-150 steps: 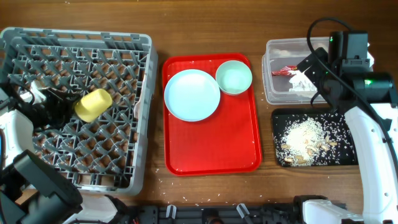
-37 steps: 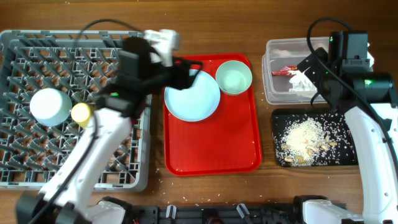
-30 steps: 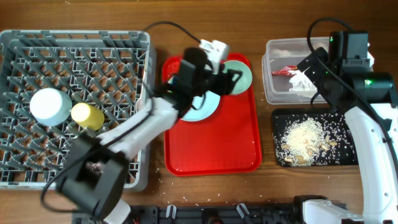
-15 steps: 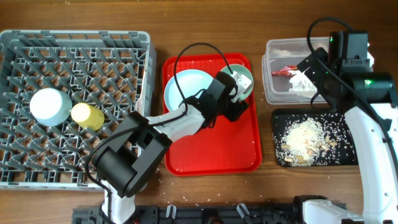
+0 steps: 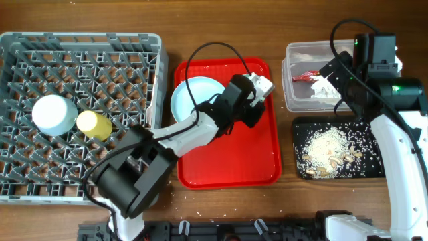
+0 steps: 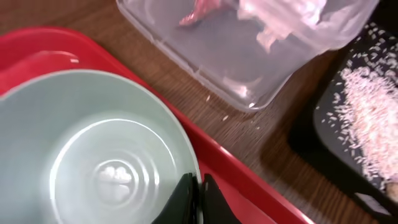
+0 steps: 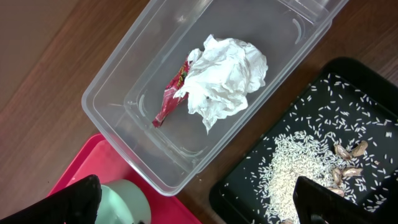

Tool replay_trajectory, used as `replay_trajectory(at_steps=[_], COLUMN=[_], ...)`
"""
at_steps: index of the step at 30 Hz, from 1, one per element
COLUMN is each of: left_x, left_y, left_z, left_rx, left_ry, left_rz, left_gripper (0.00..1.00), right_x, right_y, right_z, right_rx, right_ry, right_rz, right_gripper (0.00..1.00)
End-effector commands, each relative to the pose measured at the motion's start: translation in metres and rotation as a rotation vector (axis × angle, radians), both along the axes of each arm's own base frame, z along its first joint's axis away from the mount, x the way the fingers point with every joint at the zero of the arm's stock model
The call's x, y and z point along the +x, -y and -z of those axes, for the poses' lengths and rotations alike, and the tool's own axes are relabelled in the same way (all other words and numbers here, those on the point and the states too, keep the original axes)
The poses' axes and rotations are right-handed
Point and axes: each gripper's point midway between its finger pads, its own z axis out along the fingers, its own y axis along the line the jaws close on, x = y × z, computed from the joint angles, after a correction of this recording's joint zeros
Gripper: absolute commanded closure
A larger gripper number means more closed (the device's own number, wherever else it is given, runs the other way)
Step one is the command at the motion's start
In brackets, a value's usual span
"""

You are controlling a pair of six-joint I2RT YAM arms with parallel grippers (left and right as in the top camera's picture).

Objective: Sort waste into correct bins and load items into the dishwasher rack
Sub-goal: 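Grasp the light-green bowl rim and carry it to the rack, then lower the green bowl into the rack and release it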

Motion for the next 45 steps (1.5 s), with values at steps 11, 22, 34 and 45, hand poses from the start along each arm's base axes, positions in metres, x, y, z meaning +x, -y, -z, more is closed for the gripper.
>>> replay_trajectory(at_steps=[11,22,34,45], left_x=[-0.021,0.088,0.108,0.105], left_y=[-0.001,-0.25,-0.486,-0.461], left_z=[-0.154,-0.21,-0.139,-0.173], left_rx=[-0.327,-0.691,-0.98,-1.048], left_ry=[0.053,-0.181,-0.318,-0.289], left_rz=[0.025,-0.574,-0.934,-0.631], left_gripper=[0.96,0.96,0.96,0.96], right_x=[0.0,0.0,0.0,0.0], right_y=[0.004,0.004,0.004,0.003], right_z=[-0.008,-0.008,-0.008,-0.008], right_rx=[-0.014,-0.014,-0.014,-0.014], right_ry=[0.024,0.024,0.024,0.025], right_rz=[0.018,0.018,0.018,0.017], right_gripper=[0.0,0.0,0.0,0.0])
